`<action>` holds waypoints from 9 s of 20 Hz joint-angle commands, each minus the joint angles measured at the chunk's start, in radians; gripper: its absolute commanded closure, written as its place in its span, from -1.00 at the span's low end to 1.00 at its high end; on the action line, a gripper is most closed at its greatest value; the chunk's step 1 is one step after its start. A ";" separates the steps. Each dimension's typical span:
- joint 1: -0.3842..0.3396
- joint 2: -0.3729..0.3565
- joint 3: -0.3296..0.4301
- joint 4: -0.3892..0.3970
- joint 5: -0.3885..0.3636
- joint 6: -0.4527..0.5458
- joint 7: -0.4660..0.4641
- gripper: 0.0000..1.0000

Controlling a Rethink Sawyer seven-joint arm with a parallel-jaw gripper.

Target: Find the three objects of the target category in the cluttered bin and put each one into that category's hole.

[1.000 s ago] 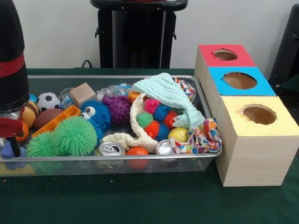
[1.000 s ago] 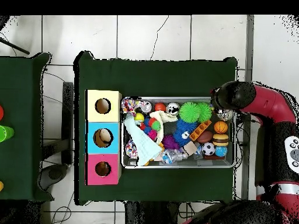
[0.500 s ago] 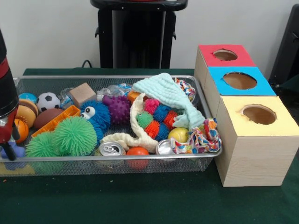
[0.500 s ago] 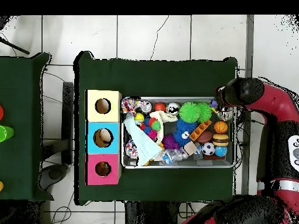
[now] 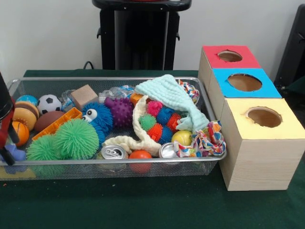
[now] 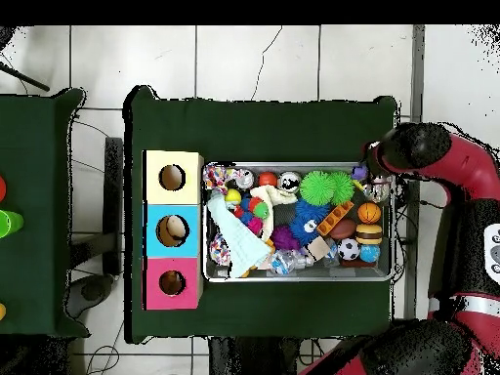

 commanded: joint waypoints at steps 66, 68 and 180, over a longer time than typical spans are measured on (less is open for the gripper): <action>0.015 -0.145 -0.080 0.354 -0.085 -0.297 -0.013 1.00; 0.022 -0.155 -0.087 0.367 -0.095 -0.305 0.004 1.00; 0.255 -0.299 -0.192 0.316 0.022 -0.028 0.173 -1.00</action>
